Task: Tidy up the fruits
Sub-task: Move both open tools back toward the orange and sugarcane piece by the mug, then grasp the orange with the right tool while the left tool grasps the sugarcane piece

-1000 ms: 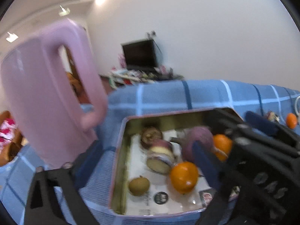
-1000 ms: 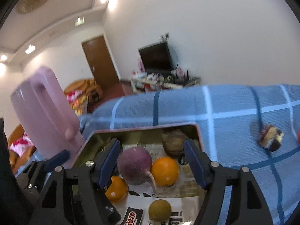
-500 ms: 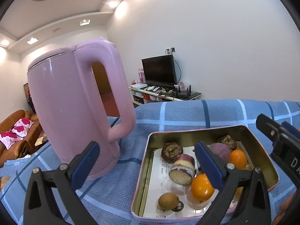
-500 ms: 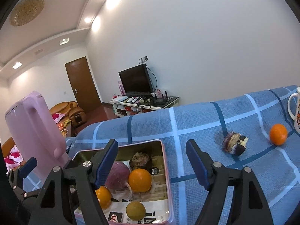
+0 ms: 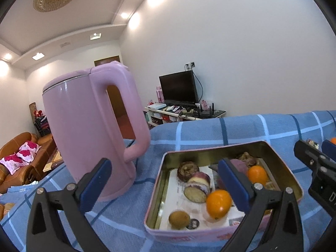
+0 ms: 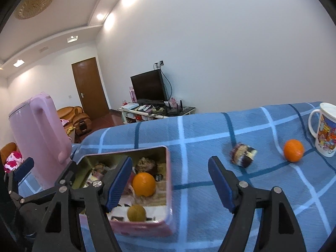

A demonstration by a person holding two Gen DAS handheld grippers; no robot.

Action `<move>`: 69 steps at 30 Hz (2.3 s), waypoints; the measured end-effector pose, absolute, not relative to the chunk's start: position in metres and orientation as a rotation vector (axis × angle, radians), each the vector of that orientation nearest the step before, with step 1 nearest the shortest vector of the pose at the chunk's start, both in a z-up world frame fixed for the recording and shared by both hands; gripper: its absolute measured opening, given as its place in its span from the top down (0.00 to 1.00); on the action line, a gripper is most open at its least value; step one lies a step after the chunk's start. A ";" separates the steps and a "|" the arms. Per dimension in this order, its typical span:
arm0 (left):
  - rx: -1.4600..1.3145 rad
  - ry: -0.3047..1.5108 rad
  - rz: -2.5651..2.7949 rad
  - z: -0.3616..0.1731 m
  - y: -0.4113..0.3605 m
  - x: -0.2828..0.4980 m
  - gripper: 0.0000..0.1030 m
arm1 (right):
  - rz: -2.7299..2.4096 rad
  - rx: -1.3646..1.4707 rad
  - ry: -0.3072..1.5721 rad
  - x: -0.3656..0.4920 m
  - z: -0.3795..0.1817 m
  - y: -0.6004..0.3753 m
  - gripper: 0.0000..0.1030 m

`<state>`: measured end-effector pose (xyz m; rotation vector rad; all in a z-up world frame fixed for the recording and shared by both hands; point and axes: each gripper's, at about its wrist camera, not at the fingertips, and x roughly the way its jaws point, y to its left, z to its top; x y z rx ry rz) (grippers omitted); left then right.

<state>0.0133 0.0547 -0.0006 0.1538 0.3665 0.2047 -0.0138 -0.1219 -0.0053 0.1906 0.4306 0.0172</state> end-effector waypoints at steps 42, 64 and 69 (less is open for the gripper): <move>0.235 0.570 -0.106 -0.018 -0.117 0.003 0.00 | -0.252 0.233 0.585 -0.065 -0.016 -0.296 0.26; 0.168 0.721 -0.087 -0.029 -0.162 0.064 0.00 | -0.145 0.146 0.789 0.026 -0.036 -0.330 0.26; 0.157 0.752 -0.060 -0.030 -0.167 0.088 0.00 | -0.129 0.168 0.854 0.060 -0.047 -0.335 0.26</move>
